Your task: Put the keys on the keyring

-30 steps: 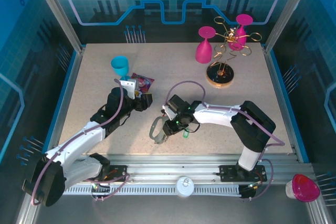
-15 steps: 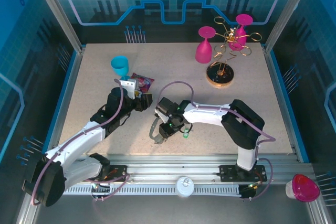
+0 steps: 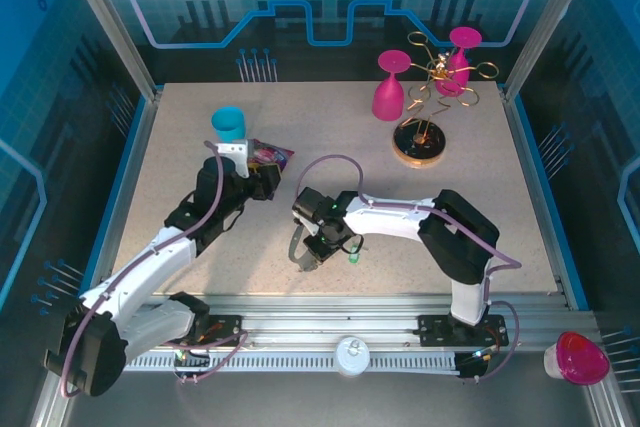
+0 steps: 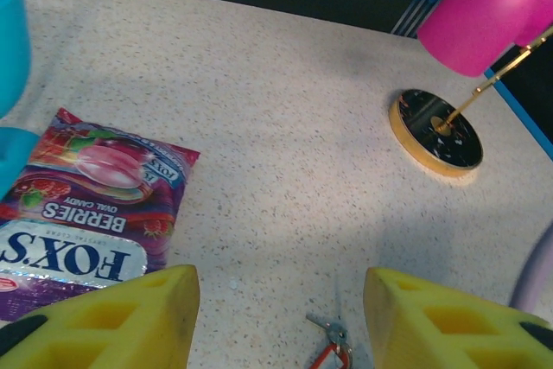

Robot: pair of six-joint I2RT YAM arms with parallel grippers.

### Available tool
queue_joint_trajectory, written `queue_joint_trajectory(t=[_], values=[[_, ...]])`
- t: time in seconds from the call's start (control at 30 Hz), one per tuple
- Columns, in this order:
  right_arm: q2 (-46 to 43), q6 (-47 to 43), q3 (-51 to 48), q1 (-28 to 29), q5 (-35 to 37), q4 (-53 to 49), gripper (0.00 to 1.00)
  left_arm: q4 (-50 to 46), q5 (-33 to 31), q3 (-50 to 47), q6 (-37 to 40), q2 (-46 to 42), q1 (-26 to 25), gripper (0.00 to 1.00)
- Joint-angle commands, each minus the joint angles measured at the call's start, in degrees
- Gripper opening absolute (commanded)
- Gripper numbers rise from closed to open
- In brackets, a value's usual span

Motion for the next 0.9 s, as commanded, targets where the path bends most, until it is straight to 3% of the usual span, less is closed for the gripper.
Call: queue_joint_trajectory(t=[0.0, 0.17, 0.53, 0.87], values=[[-3.00, 0.91, -1.08, -0.12, -0.42, -0.51, 0.14, 1.79, -0.19, -0.33, -0.96, -0.49, 0.94, 0.55], [-3.55, 1.68, -2.71, -1.56, -2.16, 0.75, 0.11, 4.02, 3.15, -1.88, 1.37, 0.19, 0.93, 0.61], [-2.05, 1.41, -1.50, -2.20, -0.53, -1.07, 0.09, 6.11, 4.37, -2.87, 3.95, 1.71, 0.93, 0.62], [-0.99, 0.05, 0.35, -1.84, 4.24, -4.17, 0.18, 6.15, 4.08, -3.24, 4.22, 1.10, 0.93, 0.62]])
